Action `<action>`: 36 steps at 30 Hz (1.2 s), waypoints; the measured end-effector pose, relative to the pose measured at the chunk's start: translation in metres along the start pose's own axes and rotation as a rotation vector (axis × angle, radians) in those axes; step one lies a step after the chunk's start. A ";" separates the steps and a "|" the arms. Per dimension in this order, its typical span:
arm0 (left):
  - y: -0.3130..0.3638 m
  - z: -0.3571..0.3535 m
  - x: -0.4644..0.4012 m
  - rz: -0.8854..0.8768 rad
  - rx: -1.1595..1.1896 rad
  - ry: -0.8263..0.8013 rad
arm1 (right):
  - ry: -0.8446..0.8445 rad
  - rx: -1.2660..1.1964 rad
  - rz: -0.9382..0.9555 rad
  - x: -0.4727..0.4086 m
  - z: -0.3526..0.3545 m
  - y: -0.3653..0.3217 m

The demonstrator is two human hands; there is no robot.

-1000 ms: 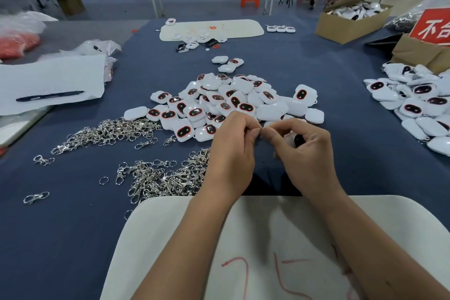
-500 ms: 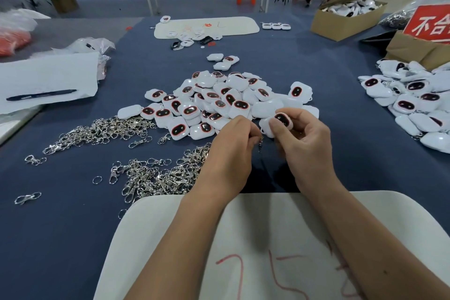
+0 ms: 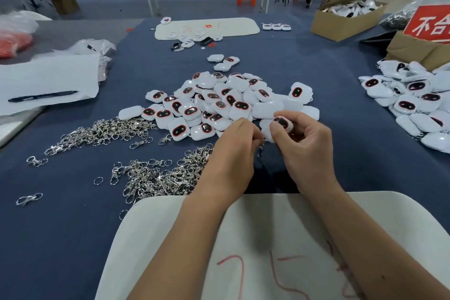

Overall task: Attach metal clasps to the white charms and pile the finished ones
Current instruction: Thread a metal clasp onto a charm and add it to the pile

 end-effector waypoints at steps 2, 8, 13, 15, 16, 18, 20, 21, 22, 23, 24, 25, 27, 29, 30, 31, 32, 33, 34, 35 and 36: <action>0.001 0.000 0.001 0.003 -0.007 0.000 | 0.005 0.007 0.009 0.001 0.000 -0.001; -0.001 0.000 0.002 0.057 -0.028 0.010 | 0.021 0.045 0.032 0.003 -0.001 -0.005; 0.000 -0.003 0.002 0.063 -0.092 -0.003 | 0.006 0.063 0.023 0.004 -0.001 -0.006; -0.001 -0.003 0.003 0.066 -0.099 0.004 | -0.001 0.053 0.008 0.004 -0.001 -0.006; -0.001 -0.003 0.002 0.066 -0.091 0.018 | -0.005 0.035 -0.010 0.003 -0.001 -0.006; 0.000 -0.002 0.002 0.075 -0.025 0.071 | -0.014 -0.024 -0.073 0.003 -0.001 -0.006; 0.002 0.000 0.000 0.084 0.087 0.129 | -0.016 -0.128 -0.143 0.003 0.001 -0.007; 0.002 0.001 -0.001 0.081 0.134 0.151 | -0.016 -0.194 -0.175 0.003 0.001 -0.007; 0.002 0.001 -0.001 0.073 0.170 0.168 | -0.017 -0.258 -0.204 0.003 0.001 -0.008; 0.002 0.002 -0.001 0.063 0.197 0.184 | -0.018 -0.309 -0.230 0.004 0.001 -0.008; 0.001 0.003 -0.001 0.054 0.219 0.196 | -0.019 -0.346 -0.251 0.004 0.001 -0.008; 0.001 0.003 -0.001 0.050 0.238 0.201 | -0.020 -0.370 -0.269 0.003 0.001 -0.009; 0.001 0.003 -0.001 0.052 0.252 0.201 | -0.022 -0.404 -0.298 0.002 0.000 -0.010; 0.001 0.004 -0.001 0.057 0.235 0.213 | -0.032 -0.417 -0.311 0.002 0.000 -0.011; 0.000 0.004 -0.001 0.062 0.225 0.225 | -0.040 -0.415 -0.311 0.002 0.000 -0.012; -0.001 0.005 -0.001 0.069 0.218 0.236 | -0.047 -0.414 -0.311 0.002 0.000 -0.012; -0.002 0.006 -0.002 0.075 0.212 0.244 | -0.052 -0.416 -0.312 0.002 -0.001 -0.012; -0.003 0.006 -0.002 0.080 0.207 0.247 | -0.054 -0.422 -0.314 0.002 -0.001 -0.012; -0.003 0.007 -0.002 0.077 0.199 0.248 | -0.052 -0.428 -0.314 0.002 0.000 -0.011; -0.003 0.008 -0.002 0.061 0.184 0.248 | -0.049 -0.429 -0.310 0.002 0.000 -0.011; -0.002 0.009 -0.002 0.034 0.160 0.247 | -0.048 -0.419 -0.300 0.002 0.000 -0.011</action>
Point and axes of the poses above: each hand's wrist, its own x-axis away from the middle knuckle, its own z-axis out of the back of the hand, y = z × x, the point moved 3 cm from there along -x, towards the middle knuckle, and after that the axes turned 1 degree about y, right-handed, at the moved point
